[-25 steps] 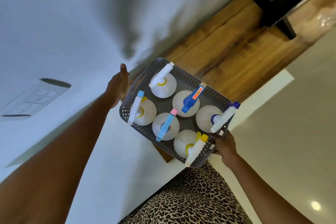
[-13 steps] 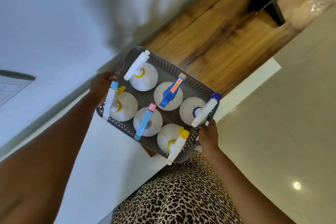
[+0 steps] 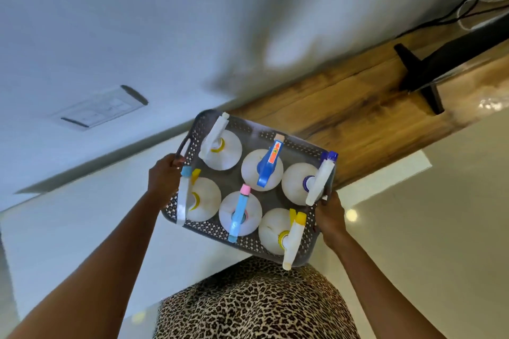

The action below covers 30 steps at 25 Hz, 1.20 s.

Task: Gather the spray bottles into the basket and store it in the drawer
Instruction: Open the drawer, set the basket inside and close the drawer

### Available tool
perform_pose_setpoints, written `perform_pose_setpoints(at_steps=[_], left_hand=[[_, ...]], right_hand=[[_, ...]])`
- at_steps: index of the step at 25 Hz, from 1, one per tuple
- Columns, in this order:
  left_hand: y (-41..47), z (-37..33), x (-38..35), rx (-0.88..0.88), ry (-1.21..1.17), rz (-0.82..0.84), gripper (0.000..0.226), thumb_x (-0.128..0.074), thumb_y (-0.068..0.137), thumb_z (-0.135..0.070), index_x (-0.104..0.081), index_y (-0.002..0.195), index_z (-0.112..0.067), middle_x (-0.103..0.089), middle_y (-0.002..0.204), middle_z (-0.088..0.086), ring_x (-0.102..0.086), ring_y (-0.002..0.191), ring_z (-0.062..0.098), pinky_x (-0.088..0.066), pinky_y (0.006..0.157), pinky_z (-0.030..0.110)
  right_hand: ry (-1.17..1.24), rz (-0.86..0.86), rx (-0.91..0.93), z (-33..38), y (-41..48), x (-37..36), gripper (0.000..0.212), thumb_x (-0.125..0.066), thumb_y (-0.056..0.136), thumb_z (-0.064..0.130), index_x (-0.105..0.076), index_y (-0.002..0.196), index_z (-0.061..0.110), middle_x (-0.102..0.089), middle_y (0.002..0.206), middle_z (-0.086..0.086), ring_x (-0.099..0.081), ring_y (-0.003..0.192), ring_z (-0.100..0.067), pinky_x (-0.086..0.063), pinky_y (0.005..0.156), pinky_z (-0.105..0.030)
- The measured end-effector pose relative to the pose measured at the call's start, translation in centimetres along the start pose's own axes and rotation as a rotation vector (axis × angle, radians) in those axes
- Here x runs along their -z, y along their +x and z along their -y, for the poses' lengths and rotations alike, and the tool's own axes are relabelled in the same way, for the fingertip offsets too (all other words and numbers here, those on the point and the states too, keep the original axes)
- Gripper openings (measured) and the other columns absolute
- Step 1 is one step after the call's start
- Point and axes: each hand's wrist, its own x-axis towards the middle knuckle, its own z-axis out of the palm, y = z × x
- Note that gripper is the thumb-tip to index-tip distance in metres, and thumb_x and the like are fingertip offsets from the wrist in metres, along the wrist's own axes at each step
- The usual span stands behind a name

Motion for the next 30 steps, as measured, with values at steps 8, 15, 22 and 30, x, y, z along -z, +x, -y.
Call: perform_pose_setpoints(at_steps=[8,15,22,30], left_hand=[[-6.8,12.2,8.8,0.224,-0.266,-0.170,0.023,-0.043,0.090,-0.008,-0.063,0.102,-0.006,-0.063,0.114,0.020,-0.055,0.108,0.037,-0.042,0.093,0.043],[-12.1,27.6,14.6,0.341,-0.366,-0.214,0.026,-0.039,0.088,-0.005,-0.063,0.097,-0.010,-0.064,0.103,0.019,-0.057,0.101,0.037,-0.038,0.076,0.034],[-14.3,39.4,16.2,0.466,-0.427,-0.229,0.025,-0.038,0.092,-0.008,-0.060,0.088,-0.018,-0.060,0.091,0.009,-0.052,0.079,0.023,-0.040,0.071,0.031],[-9.9,44.9,15.0,0.468,-0.432,-0.216,0.027,-0.036,0.093,-0.008,-0.062,0.099,-0.011,-0.057,0.091,0.009,-0.049,0.070,0.019,-0.043,0.055,0.021]], right_hand=[[-0.223,0.112,0.263,4.1,-6.3,-7.7,0.033,-0.041,0.090,-0.002,-0.046,0.122,0.002,-0.058,0.120,-0.022,-0.055,0.108,-0.036,-0.040,0.079,-0.032],[-0.383,0.198,0.397,1.4,-13.2,-19.0,0.030,-0.044,0.089,-0.001,-0.049,0.118,0.000,-0.058,0.117,-0.027,-0.056,0.105,-0.040,-0.043,0.078,-0.037],[-0.496,0.241,0.401,-2.1,-17.2,-28.0,0.027,-0.042,0.087,0.002,-0.052,0.112,0.003,-0.059,0.113,-0.027,-0.055,0.100,-0.041,-0.033,0.067,-0.031],[-0.532,0.220,0.412,-3.9,-14.9,-34.0,0.025,-0.037,0.087,0.002,-0.052,0.107,0.003,-0.058,0.108,-0.024,-0.047,0.081,-0.026,-0.031,0.056,-0.030]])
